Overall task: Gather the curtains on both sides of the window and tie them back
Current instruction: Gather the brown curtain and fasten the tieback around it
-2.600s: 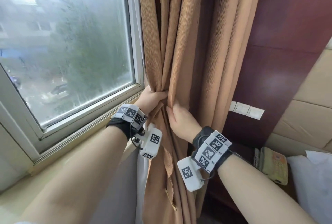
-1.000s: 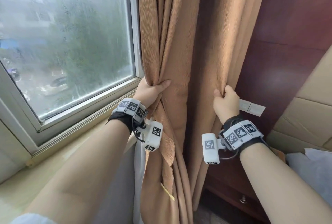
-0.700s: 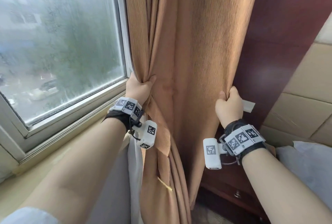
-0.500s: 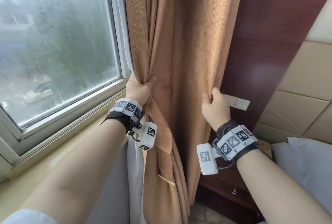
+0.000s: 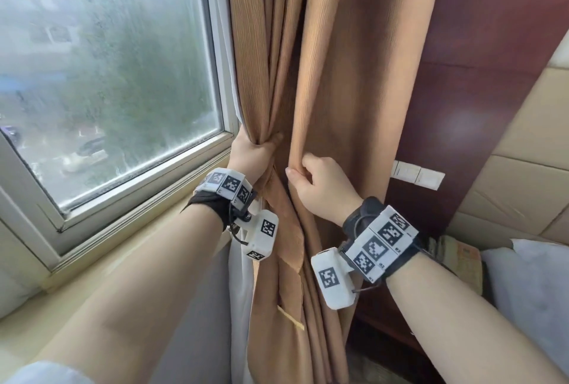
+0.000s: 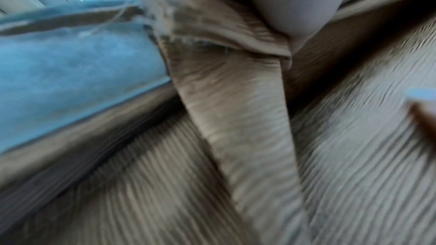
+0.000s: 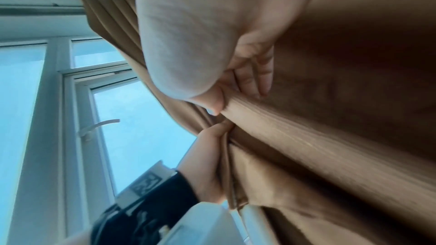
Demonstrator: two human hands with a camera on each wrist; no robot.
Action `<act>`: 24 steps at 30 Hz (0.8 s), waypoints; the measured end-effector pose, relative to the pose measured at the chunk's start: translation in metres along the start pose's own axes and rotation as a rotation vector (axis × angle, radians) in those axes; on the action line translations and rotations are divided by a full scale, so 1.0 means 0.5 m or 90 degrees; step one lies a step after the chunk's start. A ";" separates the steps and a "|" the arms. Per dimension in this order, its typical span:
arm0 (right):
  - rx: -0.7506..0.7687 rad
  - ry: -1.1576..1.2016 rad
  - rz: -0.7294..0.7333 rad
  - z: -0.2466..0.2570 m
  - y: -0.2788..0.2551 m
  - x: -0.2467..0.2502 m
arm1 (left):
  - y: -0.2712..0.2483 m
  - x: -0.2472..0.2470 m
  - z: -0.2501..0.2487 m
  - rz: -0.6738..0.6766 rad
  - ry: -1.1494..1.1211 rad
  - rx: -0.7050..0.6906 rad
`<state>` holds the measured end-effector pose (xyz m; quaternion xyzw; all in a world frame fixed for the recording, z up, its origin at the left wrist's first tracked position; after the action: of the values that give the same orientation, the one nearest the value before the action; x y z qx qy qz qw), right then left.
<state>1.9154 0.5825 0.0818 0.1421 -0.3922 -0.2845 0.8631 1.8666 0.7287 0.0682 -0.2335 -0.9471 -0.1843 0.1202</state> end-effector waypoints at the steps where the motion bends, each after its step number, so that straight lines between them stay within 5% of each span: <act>1: 0.001 0.004 0.008 0.004 0.003 -0.008 | -0.001 0.003 -0.001 0.004 0.005 -0.002; 12: -0.086 -0.025 -0.001 -0.027 0.021 -0.033 | -0.030 -0.008 -0.013 0.098 -0.050 -0.049; 19: -0.105 -0.026 0.067 -0.046 0.022 -0.048 | -0.047 -0.015 -0.046 0.193 0.003 -0.126; 24: -0.120 -0.105 0.146 -0.043 0.022 -0.063 | -0.037 -0.027 -0.046 0.289 0.016 -0.091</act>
<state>1.9193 0.6108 0.0541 -0.0092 -0.4468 -0.2303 0.8644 1.8724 0.6990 0.0793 -0.4459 -0.8534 -0.2220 0.1534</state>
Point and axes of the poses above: each hand's wrist, its own y-axis towards the middle knuckle, its own x-axis out of the back of the hand, z = x × y, the point moved 7 cm from there along y, towards the middle knuckle, and after that the axes turned 12 degrees about y, right-handed, at the moved point
